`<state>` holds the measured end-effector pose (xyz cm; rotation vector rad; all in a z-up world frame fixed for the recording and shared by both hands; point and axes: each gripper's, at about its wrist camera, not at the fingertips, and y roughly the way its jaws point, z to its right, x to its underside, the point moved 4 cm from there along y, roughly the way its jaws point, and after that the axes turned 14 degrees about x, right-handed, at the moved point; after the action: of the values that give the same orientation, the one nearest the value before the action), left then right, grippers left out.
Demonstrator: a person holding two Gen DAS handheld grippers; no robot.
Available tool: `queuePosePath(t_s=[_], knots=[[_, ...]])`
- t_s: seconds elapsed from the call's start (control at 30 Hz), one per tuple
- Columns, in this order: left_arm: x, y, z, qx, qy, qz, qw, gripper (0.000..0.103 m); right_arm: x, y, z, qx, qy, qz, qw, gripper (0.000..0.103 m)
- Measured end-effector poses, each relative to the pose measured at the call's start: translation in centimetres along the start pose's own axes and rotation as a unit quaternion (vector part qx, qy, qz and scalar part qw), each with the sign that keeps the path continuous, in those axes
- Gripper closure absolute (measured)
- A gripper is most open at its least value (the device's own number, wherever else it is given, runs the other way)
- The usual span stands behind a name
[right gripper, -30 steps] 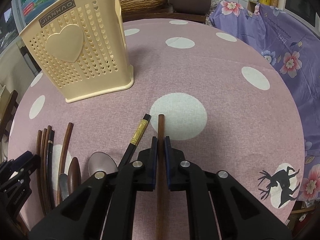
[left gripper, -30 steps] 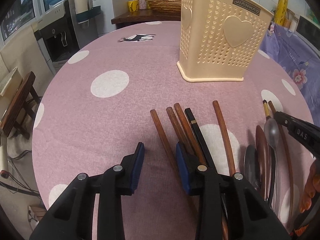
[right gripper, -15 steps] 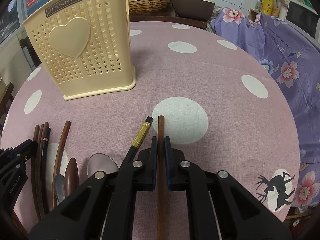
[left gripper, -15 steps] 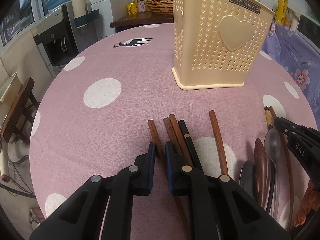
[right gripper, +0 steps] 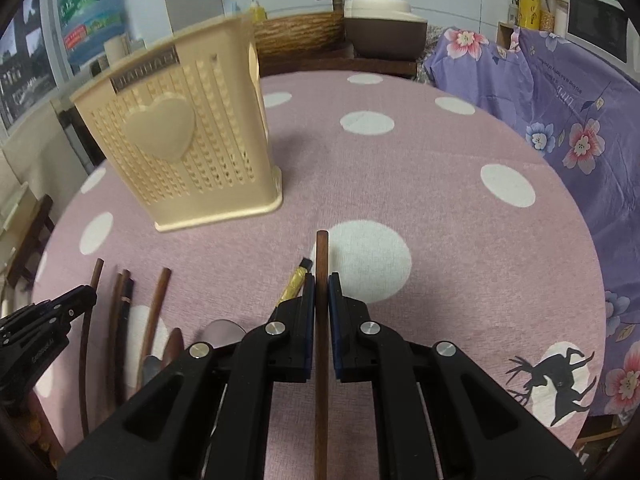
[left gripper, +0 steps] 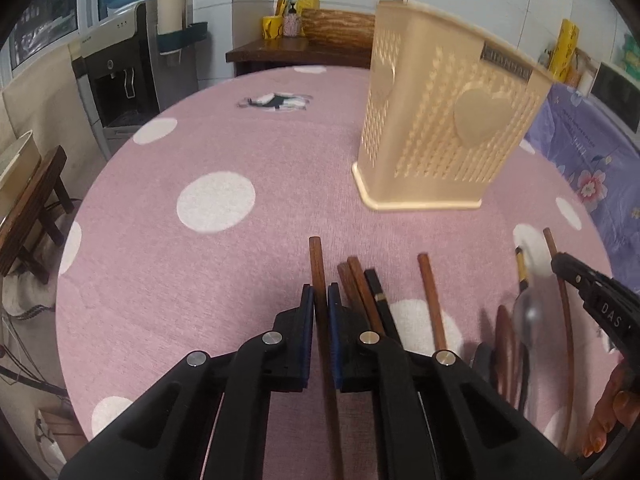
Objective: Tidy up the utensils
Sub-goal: 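Lift both held chopsticks upright and carry them above the beige basket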
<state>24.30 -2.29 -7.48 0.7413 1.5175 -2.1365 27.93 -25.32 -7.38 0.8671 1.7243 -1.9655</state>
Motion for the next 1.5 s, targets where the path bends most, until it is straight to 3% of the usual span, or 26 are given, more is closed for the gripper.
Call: queuePosePath(t_s=[0.27, 0.43, 0.63, 1.27, 1.5], knots=[[-3.6, -6.1, 0.3, 0.035, 0.007, 0.079, 0.9963, 0.095, -2.6, -6.2, 2.1, -0.058, 0.019, 0.070, 0.996, 0.095], [-6.0, -10.7, 0.3, 0.045, 0.016, 0.133, 0.9899, 0.095, -4.9, -11.1, 4.2, -0.061, 0.020, 0.133, 0.989, 0.095], [-7.8, -12.9, -0.3, 0.043, 0.018, 0.168, 0.9847, 0.095, -6.9, -14.0, 5.9, -0.053, 0.020, 0.170, 0.984, 0.095], [-9.3, -14.2, -0.1, 0.043, 0.033, 0.195, 0.9794, 0.095, -8.1, -13.9, 5.9, -0.057, 0.014, 0.168, 0.984, 0.095], [-12.8, -15.3, 1.1, 0.049, 0.045, 0.212, 0.9750, 0.095, -11.9, -15.3, 5.5, -0.068, 0.021, 0.183, 0.981, 0.095]])
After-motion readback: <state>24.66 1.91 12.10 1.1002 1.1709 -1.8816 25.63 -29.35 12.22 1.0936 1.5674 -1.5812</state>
